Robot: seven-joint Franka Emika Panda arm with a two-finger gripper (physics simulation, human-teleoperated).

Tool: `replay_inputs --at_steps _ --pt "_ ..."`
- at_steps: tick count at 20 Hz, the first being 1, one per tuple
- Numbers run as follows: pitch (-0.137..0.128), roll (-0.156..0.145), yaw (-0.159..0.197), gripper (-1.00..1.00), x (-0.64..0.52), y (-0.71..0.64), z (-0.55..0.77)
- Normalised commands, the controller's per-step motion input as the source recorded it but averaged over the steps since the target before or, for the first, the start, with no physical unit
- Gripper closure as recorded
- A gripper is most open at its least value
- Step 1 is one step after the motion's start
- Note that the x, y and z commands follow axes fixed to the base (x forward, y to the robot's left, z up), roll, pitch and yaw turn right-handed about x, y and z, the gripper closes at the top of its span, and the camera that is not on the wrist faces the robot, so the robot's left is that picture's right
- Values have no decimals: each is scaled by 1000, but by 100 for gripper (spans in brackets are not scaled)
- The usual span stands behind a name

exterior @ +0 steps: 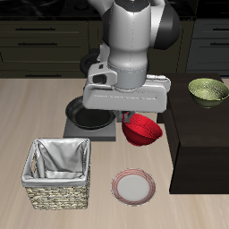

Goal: Place the red bowl on the plate

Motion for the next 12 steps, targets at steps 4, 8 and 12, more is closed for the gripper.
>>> replay_inputs --at_steps 4,8,12 --pt "14 5 7 100 162 37 -103" --pt "25 -70 -9 100 204 -23 -179" --pt "16 -29 -5 100 41 15 -134"
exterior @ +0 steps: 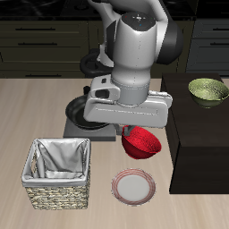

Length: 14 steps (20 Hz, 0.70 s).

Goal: Place the red bowl on the plate

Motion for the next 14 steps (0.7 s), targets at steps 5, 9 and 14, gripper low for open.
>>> replay_inputs --at_steps 5,9,14 --pt "35 18 6 100 -53 101 -215" --pt "26 8 14 100 -7 71 -220" --pt "23 -4 21 100 38 -23 -199"
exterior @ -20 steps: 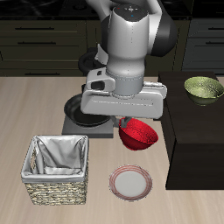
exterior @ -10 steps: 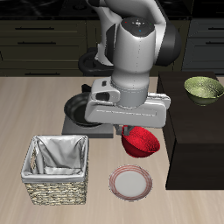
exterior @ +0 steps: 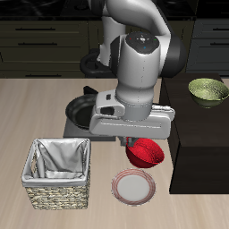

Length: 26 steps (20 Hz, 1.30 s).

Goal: Place the red bowl on the plate

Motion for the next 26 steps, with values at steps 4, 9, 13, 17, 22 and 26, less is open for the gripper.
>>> replay_inputs --at_steps 4,9,13,17,22,26 --pt "20 16 25 100 -7 26 -237" --pt "28 -2 -4 100 26 -47 -228" --pt "14 -3 10 100 35 -29 -157" --pt "19 1 15 100 17 14 -189" --pt "24 12 3 100 9 32 -152" --pt "20 1 32 100 -33 32 -220"
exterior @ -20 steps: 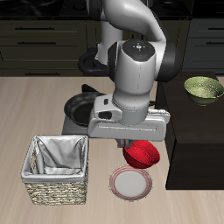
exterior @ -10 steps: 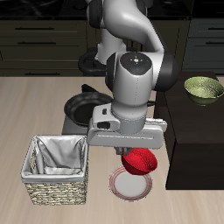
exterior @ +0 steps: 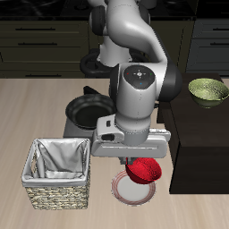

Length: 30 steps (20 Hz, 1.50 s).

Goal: Place the red bowl on the plate

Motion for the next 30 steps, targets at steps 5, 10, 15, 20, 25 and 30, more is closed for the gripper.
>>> replay_inputs --at_steps 5,10,15,20,25,30 --pt "26 -4 21 100 25 -21 -183" --pt "9 -9 20 100 -8 15 -125" --pt "15 -9 20 100 33 20 -179" --pt "13 -3 23 100 79 44 -164" --pt "18 -8 21 100 39 -52 -182" --pt "13 -21 59 -100 -2 -62 -227"
